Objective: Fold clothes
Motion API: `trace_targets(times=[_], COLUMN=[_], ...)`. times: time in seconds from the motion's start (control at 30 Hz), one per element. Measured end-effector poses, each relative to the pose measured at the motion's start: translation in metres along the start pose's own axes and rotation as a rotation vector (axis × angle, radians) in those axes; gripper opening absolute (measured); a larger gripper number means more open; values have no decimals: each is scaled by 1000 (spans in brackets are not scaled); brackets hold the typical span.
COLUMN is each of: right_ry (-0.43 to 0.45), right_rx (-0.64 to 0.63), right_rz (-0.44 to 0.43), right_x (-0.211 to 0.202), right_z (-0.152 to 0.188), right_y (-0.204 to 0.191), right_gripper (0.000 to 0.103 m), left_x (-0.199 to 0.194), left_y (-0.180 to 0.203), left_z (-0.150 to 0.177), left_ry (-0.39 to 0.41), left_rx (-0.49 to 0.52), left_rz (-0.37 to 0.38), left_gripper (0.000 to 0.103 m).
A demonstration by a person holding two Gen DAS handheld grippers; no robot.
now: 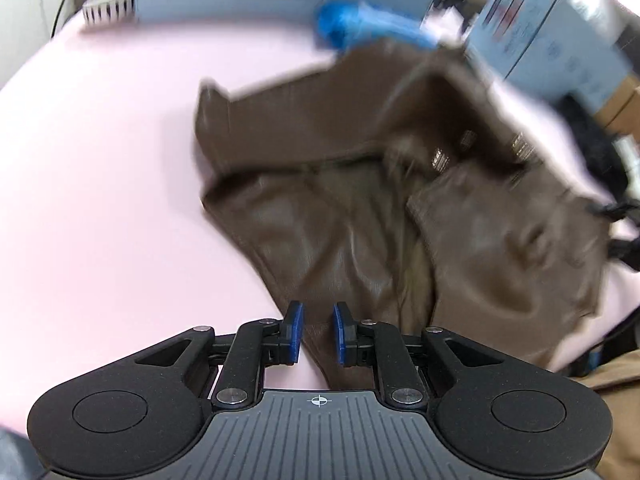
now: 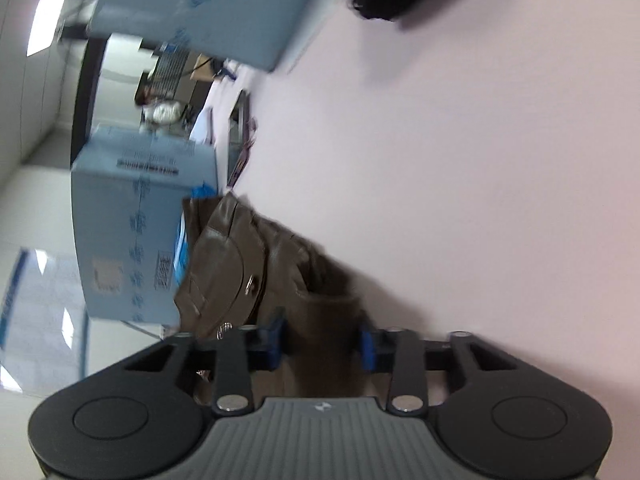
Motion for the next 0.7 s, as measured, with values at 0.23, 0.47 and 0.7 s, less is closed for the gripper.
trace_targets(times=[0.23, 0.47, 0.7], right_ry=[41, 74, 180], right_rx=[-31, -46, -28], right_rz=[-78, -126, -76], right_x=[-7, -46, -115], right_z=[-9, -27, -35], right_y=[-3, 3, 38], right_gripper=[9, 9, 8], left_x=[8, 21, 44], left_y=[32, 69, 112], left_z=[-2, 2, -5], left_ry=[-4, 5, 15], left_rx=[83, 142, 310], left_rz=[-106, -44, 84], left_gripper=[21, 21, 22])
Point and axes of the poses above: each gripper's, at about its wrist camera, not at the fingertips, and x roughly the way its jaws point, y to its right, z to its underside, the point moved 10 cm from there along x, roughly the way its jaws point, and after that the axes turned 12 degrees about -x, right-handed, at the moved point
